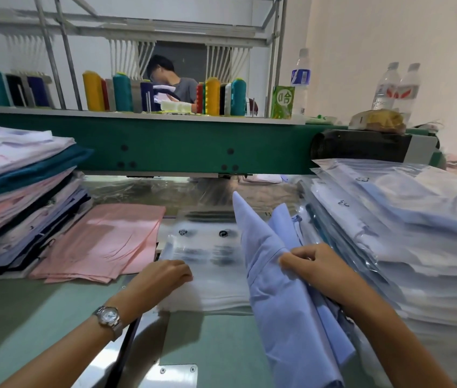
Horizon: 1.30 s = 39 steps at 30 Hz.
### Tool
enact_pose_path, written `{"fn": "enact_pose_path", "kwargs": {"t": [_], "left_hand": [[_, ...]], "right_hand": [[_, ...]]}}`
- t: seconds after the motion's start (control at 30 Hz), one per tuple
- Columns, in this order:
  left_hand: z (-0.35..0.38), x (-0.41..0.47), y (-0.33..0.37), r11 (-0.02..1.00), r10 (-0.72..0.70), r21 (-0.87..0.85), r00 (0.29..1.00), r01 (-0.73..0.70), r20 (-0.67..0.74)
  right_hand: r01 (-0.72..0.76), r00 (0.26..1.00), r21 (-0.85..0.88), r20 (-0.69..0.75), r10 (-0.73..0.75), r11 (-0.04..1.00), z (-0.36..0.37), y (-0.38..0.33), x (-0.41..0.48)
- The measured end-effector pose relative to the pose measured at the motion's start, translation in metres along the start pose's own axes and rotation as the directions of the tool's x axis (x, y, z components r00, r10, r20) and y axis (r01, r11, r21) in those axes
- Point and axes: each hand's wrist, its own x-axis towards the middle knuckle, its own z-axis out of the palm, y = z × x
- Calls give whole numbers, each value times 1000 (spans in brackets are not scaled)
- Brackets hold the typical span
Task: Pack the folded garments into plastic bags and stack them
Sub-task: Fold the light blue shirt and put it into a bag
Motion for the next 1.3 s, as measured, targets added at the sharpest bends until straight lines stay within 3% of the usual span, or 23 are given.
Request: {"fn": "enact_pose_path", "kwargs": {"t": [0.17,0.33,0.5,0.6,0.67,0.73,0.8,0.9,1.03,1.1,1.17,1.3], "left_hand": [[-3,0,5,994,-84,-75,992,77,-95],[-9,1,11,946,-268,-227,952,232,-144],[-9,8,11,716,-454,-595,891,364,-1],[-7,10,9,615,-497,-662,862,429,96],[-6,9,12,691,-449,-632,893,352,7],[-5,6,15,868,-306,-448,941,214,-143],[-6,6,15,963,-153,-253,959,91,-239],[-9,10,14,988,-88,-143,961,51,-263],[-17,18,19,968,-250,-27,948,250,-196],[-20,21,14,933,-358,-56,930,355,-79],[-25,23,10,922,-370,-104,928,372,39],[-35,28,13,927,-330,-167,942,336,63]], "right_hand": [[23,999,17,33,-23,1000,-3,-4,-5],[57,997,57,49,-59,997,0,-11,-9],[76,992,24,103,-79,997,-4,-23,-16],[121,984,35,131,-125,992,-4,-27,-23],[137,978,20,157,-138,990,-3,-29,-29],[144,974,-9,178,-140,990,-4,-29,-33],[142,967,-4,214,-138,990,-5,-28,-37],[119,953,23,277,-121,993,-6,-26,-42],[76,939,41,332,-85,996,-6,-21,-48],[77,944,31,319,-83,997,-2,-18,-50],[104,950,-25,298,-92,994,2,-16,-51],[135,945,-131,316,-88,982,6,-12,-51]]}}
